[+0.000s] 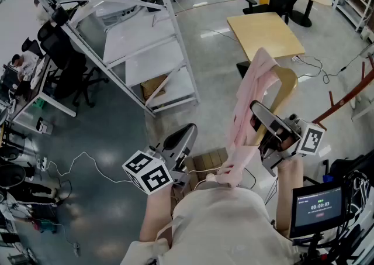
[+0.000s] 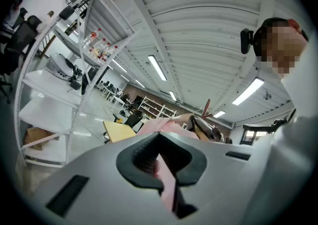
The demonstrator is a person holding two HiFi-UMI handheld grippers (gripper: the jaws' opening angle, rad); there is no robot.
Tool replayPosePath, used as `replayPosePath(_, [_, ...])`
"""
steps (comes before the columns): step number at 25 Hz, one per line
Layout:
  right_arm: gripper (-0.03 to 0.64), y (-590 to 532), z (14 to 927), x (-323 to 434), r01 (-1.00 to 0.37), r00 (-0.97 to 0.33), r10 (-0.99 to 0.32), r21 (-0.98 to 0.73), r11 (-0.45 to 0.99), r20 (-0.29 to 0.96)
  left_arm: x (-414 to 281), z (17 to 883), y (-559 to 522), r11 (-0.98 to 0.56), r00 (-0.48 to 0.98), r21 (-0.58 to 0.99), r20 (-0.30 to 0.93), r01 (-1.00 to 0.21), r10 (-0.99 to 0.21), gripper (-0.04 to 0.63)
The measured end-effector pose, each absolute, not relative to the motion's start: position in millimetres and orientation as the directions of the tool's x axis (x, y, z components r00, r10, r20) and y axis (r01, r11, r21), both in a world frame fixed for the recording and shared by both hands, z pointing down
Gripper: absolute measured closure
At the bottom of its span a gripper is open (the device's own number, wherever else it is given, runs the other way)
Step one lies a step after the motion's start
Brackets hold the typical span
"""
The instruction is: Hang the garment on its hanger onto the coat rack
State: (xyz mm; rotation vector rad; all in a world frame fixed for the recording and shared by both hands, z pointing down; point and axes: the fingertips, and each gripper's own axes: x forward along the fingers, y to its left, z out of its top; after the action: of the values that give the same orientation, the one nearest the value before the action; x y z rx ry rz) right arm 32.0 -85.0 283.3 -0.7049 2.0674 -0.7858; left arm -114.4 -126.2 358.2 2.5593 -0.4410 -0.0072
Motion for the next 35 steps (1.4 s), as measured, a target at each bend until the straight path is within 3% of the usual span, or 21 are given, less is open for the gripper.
replayPosePath(13, [0.603, -119, 272, 81, -0.315, -0.452, -0.762, -0.715, 0.624, -0.465, -61, 352, -158, -0.835, 0.983, 0.52, 0.083, -0.182, -0.162, 0.589])
replayPosePath(35, [0.606, -100, 258, 219, -0.408, -0.438, -0.8, -0.703, 0.583, -0.409, 124, 320, -110, -0.878, 0.996, 0.476, 0.035, 0.059, 0.086, 0.589])
